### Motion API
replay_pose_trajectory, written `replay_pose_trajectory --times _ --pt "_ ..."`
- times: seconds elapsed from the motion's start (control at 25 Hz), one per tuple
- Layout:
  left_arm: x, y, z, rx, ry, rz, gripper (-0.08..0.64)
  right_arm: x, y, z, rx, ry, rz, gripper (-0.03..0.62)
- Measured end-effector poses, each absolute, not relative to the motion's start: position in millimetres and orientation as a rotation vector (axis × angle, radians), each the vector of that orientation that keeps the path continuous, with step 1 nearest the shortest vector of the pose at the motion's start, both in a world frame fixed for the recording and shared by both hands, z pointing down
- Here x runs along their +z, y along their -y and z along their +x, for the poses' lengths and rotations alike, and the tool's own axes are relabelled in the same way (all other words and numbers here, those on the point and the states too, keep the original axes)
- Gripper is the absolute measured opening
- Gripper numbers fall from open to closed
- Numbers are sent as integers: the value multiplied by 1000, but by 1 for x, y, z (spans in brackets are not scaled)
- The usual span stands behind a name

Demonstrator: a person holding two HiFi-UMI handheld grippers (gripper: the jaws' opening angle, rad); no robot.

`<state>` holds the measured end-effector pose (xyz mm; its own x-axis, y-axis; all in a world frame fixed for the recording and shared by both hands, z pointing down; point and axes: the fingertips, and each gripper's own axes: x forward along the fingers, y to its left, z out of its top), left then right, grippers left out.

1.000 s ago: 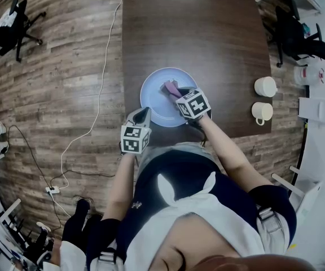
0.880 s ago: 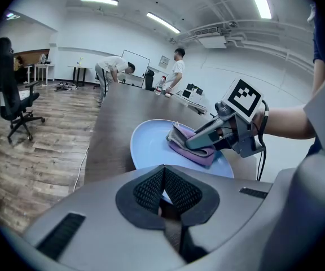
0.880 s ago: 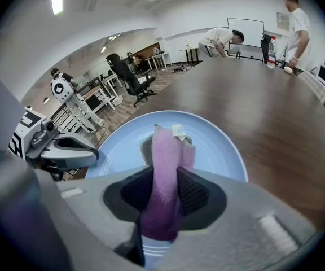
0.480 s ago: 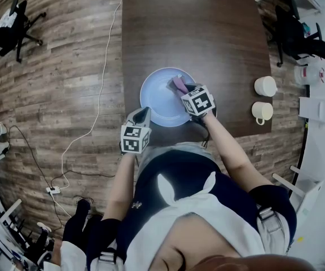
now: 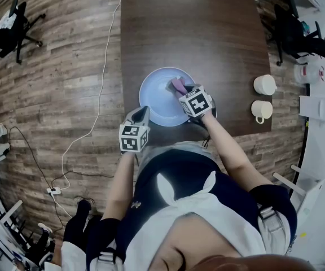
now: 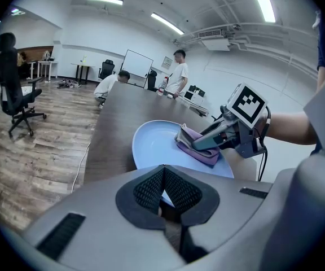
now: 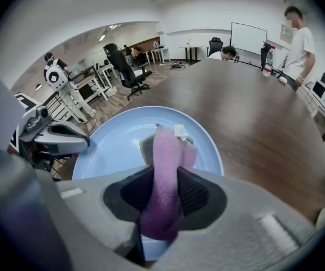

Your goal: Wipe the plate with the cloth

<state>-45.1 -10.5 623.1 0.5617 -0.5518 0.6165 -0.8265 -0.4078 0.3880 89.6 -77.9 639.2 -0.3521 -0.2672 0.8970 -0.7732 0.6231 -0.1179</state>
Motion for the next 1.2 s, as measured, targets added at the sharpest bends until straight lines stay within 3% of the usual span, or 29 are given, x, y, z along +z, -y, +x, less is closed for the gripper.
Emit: replay_pose_trajectory --times 1.2 --pt "623 9 -41 505 1111 2108 3 638 29 34 805 1977 706 117"
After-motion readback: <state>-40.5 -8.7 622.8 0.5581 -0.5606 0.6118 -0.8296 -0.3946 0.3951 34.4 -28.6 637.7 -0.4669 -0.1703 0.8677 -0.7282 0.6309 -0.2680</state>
